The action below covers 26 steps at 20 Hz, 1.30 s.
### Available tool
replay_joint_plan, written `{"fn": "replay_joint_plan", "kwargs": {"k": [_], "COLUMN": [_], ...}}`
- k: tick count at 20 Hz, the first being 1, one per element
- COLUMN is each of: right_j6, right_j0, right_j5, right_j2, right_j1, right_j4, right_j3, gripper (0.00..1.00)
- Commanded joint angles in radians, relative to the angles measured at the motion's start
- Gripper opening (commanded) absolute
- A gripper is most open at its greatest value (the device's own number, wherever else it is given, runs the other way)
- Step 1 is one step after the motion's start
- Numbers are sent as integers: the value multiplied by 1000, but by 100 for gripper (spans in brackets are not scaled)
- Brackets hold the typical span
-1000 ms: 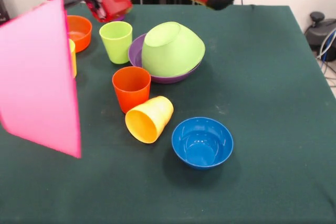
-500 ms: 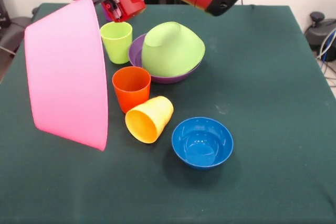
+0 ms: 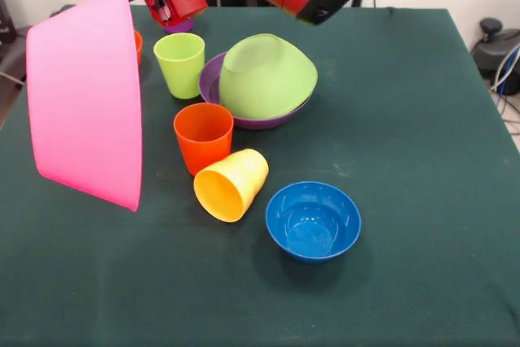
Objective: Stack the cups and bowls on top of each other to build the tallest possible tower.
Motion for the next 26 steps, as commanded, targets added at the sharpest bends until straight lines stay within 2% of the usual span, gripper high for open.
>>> {"fn": "replay_joint_plan", "kwargs": {"k": [1, 6, 12, 17, 24, 26], "right_j6": [286, 284, 278, 286, 271, 265], "right_j0": [-34, -50, -87, -110, -144, -152], "right_j5": [123, 172, 249, 203, 217, 219], "right_j2": [160, 183, 211, 238, 242, 249], "right_j1": [54, 102, 164, 171, 199, 199], "right_j4": [-24, -10, 18, -21, -41, -28], "right_j3": [14, -35, -144, -187, -279, -303], "gripper": [0, 0, 0, 0, 0, 0]}}
